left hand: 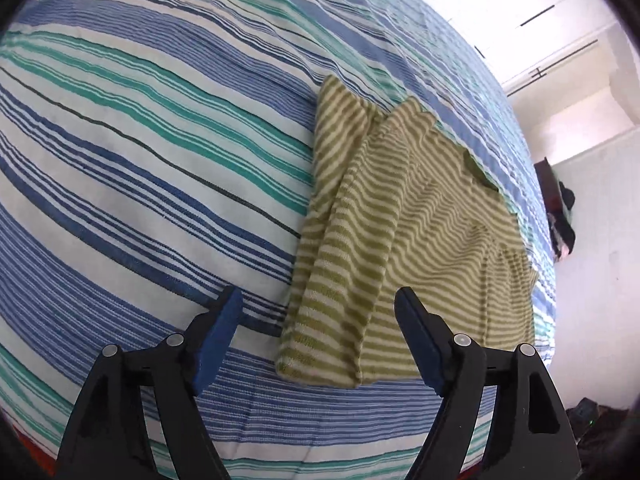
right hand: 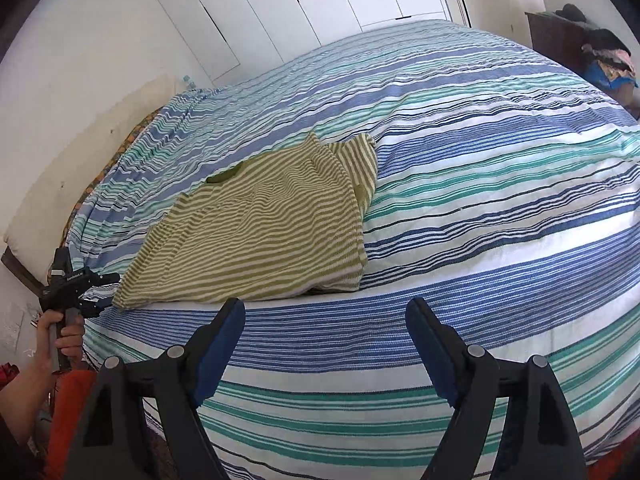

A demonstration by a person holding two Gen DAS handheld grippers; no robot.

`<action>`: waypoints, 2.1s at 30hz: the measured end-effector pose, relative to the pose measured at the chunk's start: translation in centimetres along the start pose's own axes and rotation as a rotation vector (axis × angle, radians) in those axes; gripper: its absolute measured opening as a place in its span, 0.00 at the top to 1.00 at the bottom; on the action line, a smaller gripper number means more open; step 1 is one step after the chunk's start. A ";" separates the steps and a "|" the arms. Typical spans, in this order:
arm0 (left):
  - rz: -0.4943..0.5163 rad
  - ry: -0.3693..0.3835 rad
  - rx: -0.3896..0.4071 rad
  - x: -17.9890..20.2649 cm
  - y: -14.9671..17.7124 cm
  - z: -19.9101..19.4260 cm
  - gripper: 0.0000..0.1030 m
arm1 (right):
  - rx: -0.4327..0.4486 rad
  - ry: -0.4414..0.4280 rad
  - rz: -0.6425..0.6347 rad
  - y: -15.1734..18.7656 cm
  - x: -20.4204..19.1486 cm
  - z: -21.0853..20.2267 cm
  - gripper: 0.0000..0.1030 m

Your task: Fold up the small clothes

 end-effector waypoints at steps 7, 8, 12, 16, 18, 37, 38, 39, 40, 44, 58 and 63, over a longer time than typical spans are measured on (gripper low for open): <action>0.110 -0.099 -0.024 1.7 -2.4 3.3 0.22 | -0.016 0.025 -0.077 1.5 -2.0 1.0 0.20; 0.113 -0.103 -0.026 1.6 -2.8 3.5 0.22 | -0.027 0.032 -0.080 1.7 -1.9 1.3 0.20; 0.093 -0.078 -0.033 1.4 -4.2 4.1 0.24 | -0.045 0.036 -0.061 2.3 -1.2 1.7 0.20; 0.035 -0.018 -0.041 1.0 -5.2 3.9 0.64 | -0.057 0.030 -0.038 2.3 -0.9 2.3 0.20; -0.012 0.031 -0.080 1.0 -4.9 4.3 0.94 | -0.064 0.026 -0.032 2.4 -0.8 2.5 0.20; 0.434 -0.035 -0.151 36.8 7.7 13.0 0.89 | 0.075 -0.072 0.257 -0.5 5.1 -1.3 0.20; 0.479 -0.069 -0.186 37.5 9.1 15.5 0.81 | 0.077 -0.076 0.277 -0.4 5.6 -1.5 0.20; 0.520 -0.108 -0.246 37.7 10.9 17.7 0.63 | 0.076 -0.082 0.297 -0.4 6.1 -1.6 0.20; 0.543 -0.154 -0.307 37.6 12.5 19.4 0.56 | 0.075 -0.087 0.319 -0.3 6.6 -1.6 0.20; 0.580 -0.020 -0.297 39.6 15.2 16.8 0.54 | 0.087 -0.102 0.408 -0.2 8.4 -2.1 0.20; 0.537 -0.194 0.008 19.4 11.2 2.0 0.17 | -0.129 -0.561 0.516 -0.6 -1.7 1.4 0.30; 0.645 -0.219 -0.002 19.0 14.4 3.3 0.17 | -0.168 -0.522 0.666 -0.7 -0.5 3.6 0.41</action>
Point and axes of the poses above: each gripper's, at about its wrist camera, not at the fingertips, and z roughly the way its jaws point, x to its right, y to its underside, the point moved 8 cm from there along z, roughly the way its jaws point, and after that the axes turned 9 degrees about y, right-handed, at the moved point
